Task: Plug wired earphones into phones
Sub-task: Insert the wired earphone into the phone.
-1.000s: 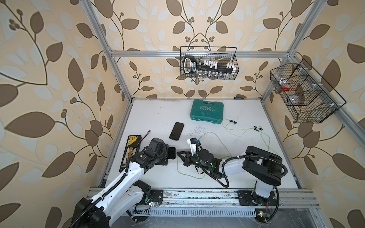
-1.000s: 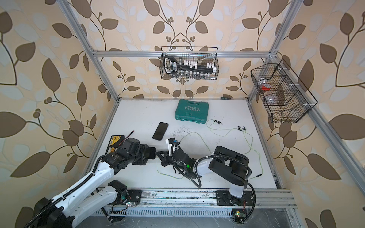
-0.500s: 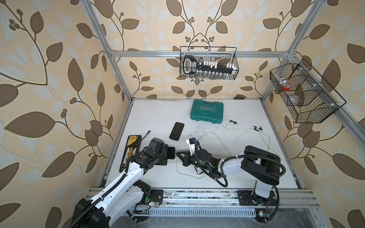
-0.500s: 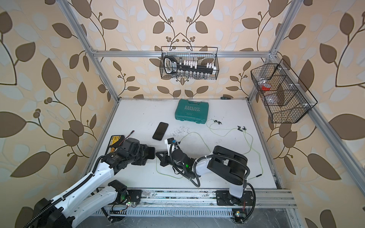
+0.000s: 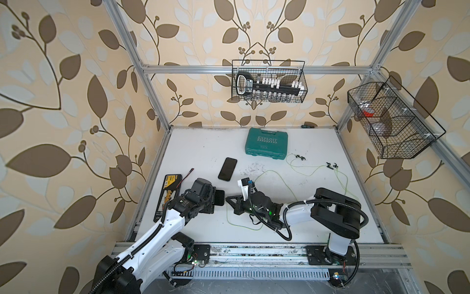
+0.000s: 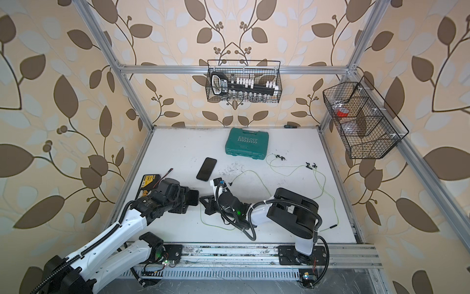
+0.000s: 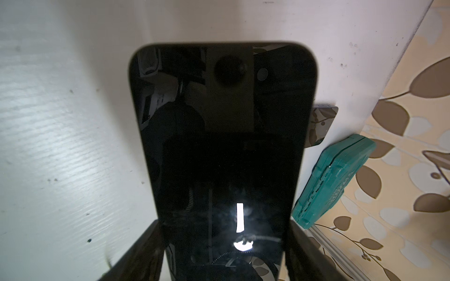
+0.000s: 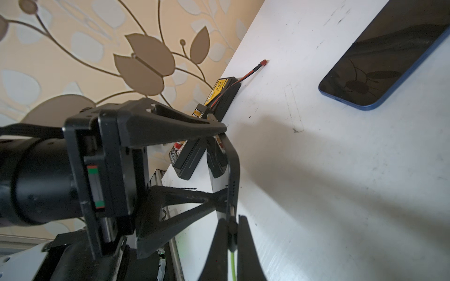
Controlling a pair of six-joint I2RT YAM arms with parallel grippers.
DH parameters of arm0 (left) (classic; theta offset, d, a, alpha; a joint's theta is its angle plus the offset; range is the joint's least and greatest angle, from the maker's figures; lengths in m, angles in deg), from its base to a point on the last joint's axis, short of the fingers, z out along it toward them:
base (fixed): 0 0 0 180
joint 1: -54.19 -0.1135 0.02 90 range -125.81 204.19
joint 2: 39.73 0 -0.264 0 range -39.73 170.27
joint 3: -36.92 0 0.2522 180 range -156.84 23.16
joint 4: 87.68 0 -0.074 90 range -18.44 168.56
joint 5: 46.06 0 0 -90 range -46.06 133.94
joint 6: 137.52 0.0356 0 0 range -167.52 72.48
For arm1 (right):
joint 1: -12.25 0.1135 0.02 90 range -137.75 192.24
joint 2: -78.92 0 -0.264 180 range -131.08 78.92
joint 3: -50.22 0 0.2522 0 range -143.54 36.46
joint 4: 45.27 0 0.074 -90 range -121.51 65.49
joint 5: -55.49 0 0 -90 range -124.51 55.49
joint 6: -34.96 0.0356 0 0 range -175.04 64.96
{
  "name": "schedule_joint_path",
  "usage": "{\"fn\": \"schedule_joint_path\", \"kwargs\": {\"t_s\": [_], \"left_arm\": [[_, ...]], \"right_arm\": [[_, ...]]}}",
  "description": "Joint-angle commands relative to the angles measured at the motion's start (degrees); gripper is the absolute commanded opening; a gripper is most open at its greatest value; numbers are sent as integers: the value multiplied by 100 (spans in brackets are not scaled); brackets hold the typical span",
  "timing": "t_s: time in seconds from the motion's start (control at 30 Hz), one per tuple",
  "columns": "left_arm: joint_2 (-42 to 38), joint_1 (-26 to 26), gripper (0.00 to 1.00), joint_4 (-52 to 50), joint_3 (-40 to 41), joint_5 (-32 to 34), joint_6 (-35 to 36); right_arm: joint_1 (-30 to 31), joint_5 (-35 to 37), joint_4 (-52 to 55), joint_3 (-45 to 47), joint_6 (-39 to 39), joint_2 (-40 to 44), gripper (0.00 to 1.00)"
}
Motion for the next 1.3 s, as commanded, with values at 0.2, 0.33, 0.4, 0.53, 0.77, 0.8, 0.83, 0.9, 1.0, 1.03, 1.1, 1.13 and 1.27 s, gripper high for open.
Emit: {"fn": "schedule_joint_path", "kwargs": {"t_s": [0.2,0.33,0.4,0.53,0.77,0.8,0.83,0.9,1.0,1.03,1.1,1.13,1.27], "left_arm": [[-133,-12,58,688,-177,-414,342],[-145,-12,57,740,-213,-573,460],[-170,-12,57,753,-210,-645,463],[-243,-12,56,820,-123,-762,362],[-409,-8,56,751,-150,-824,250],[-421,-7,56,755,-153,-835,243],[-435,-3,56,728,-171,-844,242],[-447,-3,56,647,-214,-843,238],[-467,-3,56,602,-228,-854,210],[-476,-3,56,612,-226,-862,199],[-485,-3,56,588,-223,-851,182],[-491,-3,56,588,-225,-859,172],[-502,-1,56,522,-275,-858,172]], "right_arm": [[54,-321,-61,-100,-206,18,0],[44,-249,57,-150,-198,47,0],[49,-161,145,-165,-181,90,0],[39,-127,-178,-40,-127,179,0],[49,46,-417,103,-197,304,0],[49,56,-422,94,-198,295,0],[45,70,-415,81,-195,282,0],[46,141,-388,83,-162,284,0],[50,338,-378,120,-174,335,0],[53,392,-379,129,-211,360,0],[68,507,-347,129,-293,413,0],[79,544,-345,113,-361,433,0],[155,677,-111,-43,-595,446,0]]}}
